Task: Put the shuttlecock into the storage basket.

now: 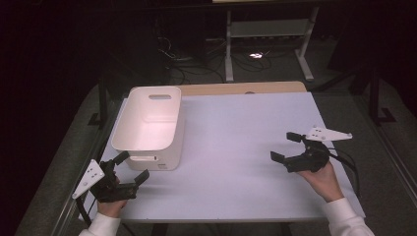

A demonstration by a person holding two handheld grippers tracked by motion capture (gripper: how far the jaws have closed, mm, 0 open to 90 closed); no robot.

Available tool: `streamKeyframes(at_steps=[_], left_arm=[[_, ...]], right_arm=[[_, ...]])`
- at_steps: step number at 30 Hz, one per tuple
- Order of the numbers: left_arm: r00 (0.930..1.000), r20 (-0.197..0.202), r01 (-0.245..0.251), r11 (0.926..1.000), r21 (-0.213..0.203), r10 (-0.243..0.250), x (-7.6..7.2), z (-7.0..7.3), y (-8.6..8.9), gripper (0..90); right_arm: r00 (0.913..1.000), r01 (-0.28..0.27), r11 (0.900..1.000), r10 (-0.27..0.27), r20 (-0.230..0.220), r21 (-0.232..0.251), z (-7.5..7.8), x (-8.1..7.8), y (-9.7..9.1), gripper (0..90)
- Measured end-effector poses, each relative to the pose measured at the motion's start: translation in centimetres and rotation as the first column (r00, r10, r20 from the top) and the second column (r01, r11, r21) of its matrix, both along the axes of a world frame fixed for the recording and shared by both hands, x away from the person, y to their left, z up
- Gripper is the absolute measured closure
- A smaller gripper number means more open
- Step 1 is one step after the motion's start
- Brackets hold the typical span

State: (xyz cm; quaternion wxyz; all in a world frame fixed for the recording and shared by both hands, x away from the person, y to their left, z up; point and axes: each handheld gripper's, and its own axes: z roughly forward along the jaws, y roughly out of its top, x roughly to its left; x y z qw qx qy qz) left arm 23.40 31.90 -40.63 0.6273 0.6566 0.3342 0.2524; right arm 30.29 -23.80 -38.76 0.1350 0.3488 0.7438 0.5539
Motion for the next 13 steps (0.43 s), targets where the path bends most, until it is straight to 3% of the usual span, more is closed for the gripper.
streamKeyframes(at_steps=[5, 13], left_arm=[[1.0000, 0.002, 0.003, 1.0000, -0.002, -0.003, 0.0, 0.0, 0.0, 0.0], [1.0000, 0.003, 0.008, 1.0000, -0.004, -0.008, 0.0, 0.0, 0.0, 0.0]], right_arm=[[0.9992, 0.025, 0.9992, -0.026, 0.031, 0.030, -0.6, -0.2, -0.8, 0.0], [0.9973, 0.047, 0.9988, -0.048, 0.057, 0.009, -1.6, -0.3, -1.0, 0.0]])
